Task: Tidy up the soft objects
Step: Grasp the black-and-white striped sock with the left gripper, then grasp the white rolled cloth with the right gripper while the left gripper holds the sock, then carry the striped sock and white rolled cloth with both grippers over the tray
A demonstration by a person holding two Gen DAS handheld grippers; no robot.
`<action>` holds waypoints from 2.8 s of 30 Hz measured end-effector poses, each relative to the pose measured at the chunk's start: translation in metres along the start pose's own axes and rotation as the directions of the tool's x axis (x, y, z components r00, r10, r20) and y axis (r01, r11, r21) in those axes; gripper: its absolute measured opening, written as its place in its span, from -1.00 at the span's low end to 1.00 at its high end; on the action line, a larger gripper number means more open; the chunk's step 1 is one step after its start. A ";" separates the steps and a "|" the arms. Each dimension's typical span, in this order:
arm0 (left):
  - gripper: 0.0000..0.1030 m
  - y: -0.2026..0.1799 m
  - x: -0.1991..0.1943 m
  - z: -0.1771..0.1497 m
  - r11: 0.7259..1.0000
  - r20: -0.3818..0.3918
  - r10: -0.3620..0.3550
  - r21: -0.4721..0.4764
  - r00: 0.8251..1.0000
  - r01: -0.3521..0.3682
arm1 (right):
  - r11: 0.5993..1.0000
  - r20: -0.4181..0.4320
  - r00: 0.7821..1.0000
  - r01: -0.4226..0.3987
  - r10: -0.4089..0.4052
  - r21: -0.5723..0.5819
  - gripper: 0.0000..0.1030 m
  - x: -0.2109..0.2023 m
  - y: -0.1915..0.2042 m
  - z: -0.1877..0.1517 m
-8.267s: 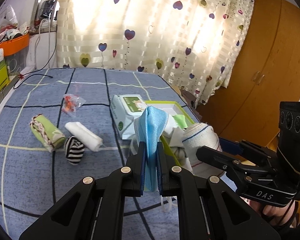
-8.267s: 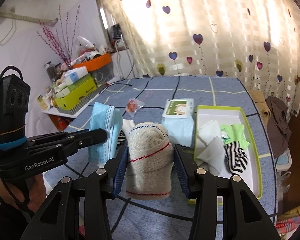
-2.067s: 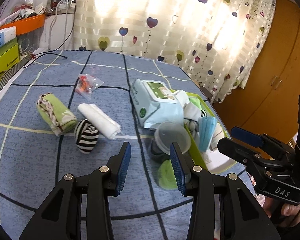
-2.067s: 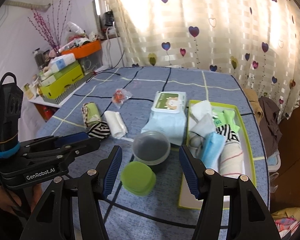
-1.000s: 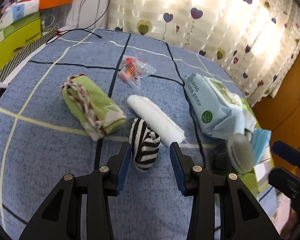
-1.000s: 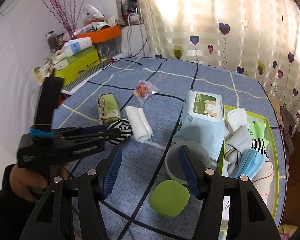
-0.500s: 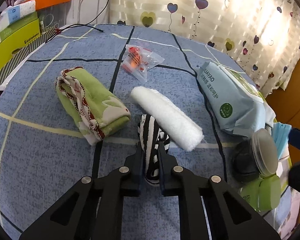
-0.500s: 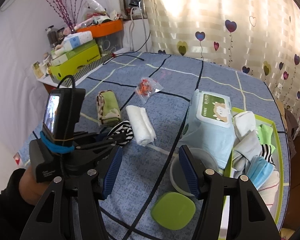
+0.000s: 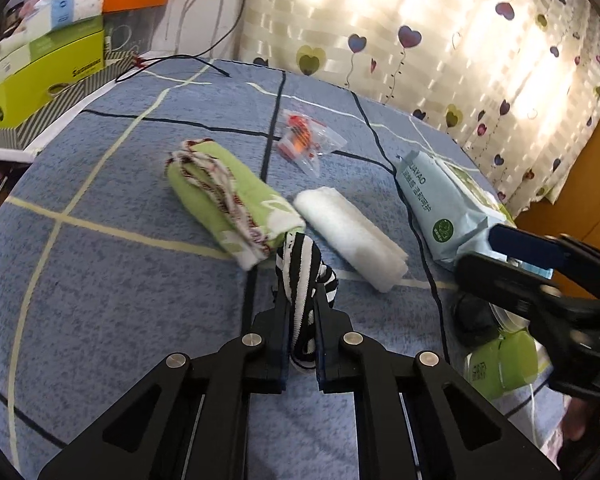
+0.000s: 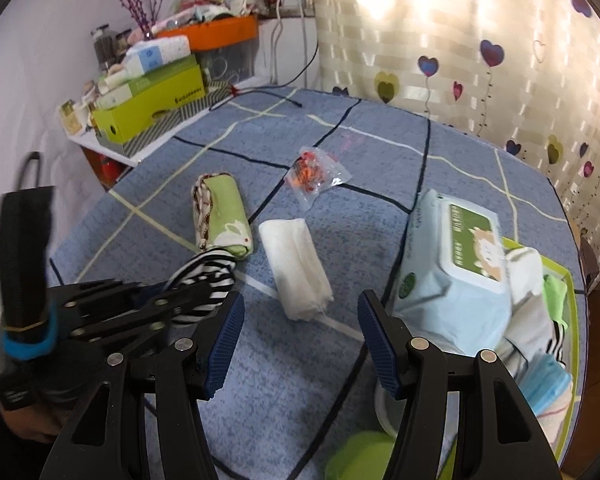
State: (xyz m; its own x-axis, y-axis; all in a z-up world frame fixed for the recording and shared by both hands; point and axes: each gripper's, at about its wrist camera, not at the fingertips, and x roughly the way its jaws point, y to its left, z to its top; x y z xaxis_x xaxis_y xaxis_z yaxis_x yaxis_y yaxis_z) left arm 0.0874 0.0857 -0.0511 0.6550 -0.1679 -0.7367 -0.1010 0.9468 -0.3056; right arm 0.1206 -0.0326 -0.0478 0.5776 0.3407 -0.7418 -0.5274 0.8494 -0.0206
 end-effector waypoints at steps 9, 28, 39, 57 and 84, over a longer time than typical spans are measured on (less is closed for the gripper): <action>-0.81 0.017 -0.012 -0.001 0.999 0.021 -0.026 -0.035 0.999 0.027 | 0.998 -0.128 0.990 0.047 -0.053 -0.047 0.15 0.048 0.017 0.018; -0.81 0.030 -0.019 0.000 0.997 0.036 -0.044 -0.058 0.998 0.046 | 0.997 -0.259 0.963 0.071 -0.076 -0.029 -0.59 0.106 0.008 0.032; -0.81 0.013 -0.038 0.003 0.998 0.071 -0.055 -0.040 0.996 0.058 | 1.000 -0.123 0.992 -0.014 0.016 0.015 -0.60 0.044 0.011 0.017; -0.81 -0.041 -0.086 -0.001 0.995 0.137 -0.099 0.045 0.986 0.094 | 0.995 0.090 0.994 -0.067 0.060 0.080 -0.59 -0.075 -0.001 -0.027; -0.81 -0.125 -0.102 -0.006 0.979 0.139 -0.134 0.171 0.981 0.110 | 0.982 0.218 0.976 -0.070 0.030 0.178 -0.59 -0.144 -0.055 -0.081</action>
State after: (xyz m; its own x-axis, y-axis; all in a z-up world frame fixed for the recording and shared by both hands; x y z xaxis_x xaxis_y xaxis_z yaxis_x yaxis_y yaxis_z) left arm 0.0287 -0.0169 0.0589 0.7600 -0.2540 -0.5982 0.1011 0.9555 -0.2773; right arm 0.0160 -0.1604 0.0061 0.6835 0.4455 -0.5783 -0.4473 0.8816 0.1506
